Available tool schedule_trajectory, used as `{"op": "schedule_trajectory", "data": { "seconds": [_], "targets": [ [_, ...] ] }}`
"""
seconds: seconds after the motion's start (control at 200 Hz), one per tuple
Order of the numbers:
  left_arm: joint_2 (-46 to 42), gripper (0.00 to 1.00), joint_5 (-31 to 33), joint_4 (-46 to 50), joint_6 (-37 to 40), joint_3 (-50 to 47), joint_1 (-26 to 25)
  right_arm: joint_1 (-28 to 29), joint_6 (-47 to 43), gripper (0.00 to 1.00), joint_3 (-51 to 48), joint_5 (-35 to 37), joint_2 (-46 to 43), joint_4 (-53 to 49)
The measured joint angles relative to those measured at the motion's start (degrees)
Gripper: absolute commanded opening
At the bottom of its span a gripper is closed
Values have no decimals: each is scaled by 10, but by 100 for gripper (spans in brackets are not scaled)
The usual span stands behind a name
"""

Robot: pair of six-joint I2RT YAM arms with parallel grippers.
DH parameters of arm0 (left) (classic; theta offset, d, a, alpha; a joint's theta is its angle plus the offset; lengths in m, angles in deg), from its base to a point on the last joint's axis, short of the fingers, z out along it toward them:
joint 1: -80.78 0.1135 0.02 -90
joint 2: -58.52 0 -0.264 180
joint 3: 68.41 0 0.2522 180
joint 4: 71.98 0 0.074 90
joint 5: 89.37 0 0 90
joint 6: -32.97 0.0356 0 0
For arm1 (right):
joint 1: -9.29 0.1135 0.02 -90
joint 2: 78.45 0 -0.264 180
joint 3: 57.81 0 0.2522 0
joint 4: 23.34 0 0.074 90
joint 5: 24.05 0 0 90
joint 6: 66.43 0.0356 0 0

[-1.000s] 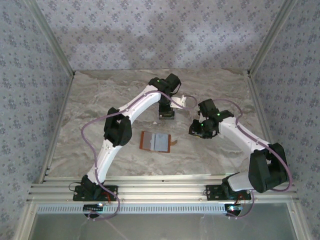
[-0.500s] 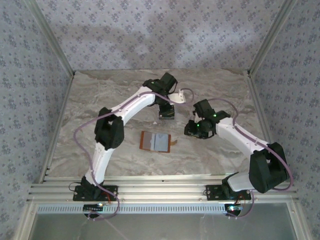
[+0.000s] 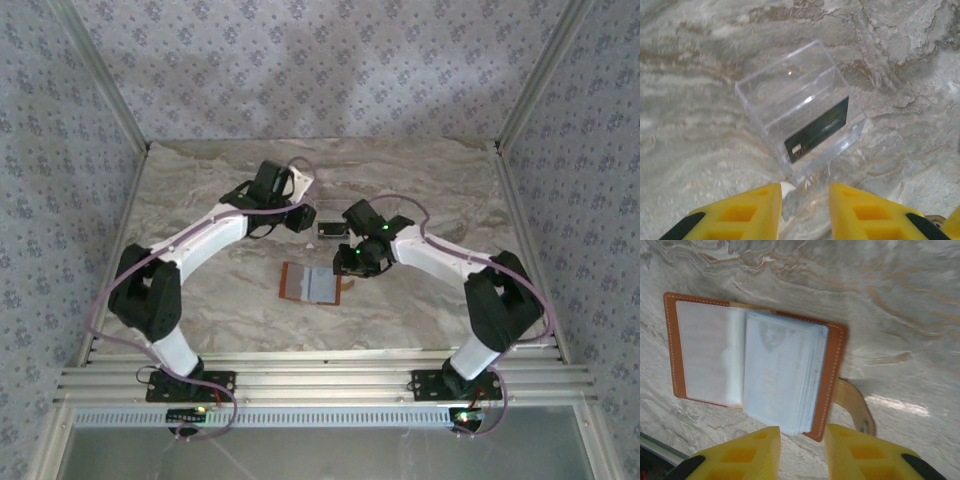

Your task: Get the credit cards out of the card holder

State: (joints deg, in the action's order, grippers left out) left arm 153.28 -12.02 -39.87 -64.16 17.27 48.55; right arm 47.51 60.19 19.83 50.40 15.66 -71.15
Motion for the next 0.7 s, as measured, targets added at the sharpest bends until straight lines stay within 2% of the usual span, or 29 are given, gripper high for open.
{"op": "schedule_trajectory", "data": {
  "seconds": [0.165,0.325,0.48,0.7],
  "targets": [
    [-52,28,-25,-57,-110,-73,0,7,0,31,4,-3,34,0],
    [-82,29,-14,-77,-195,-99,0,7,0,31,4,-2,52,-2],
    [-85,30,-10,-78,-230,-99,-1,3,0,30,4,2,54,-2],
    [-59,29,-11,-19,-254,-66,-19,-9,0,30,-6,7,54,0]
  ]
}}
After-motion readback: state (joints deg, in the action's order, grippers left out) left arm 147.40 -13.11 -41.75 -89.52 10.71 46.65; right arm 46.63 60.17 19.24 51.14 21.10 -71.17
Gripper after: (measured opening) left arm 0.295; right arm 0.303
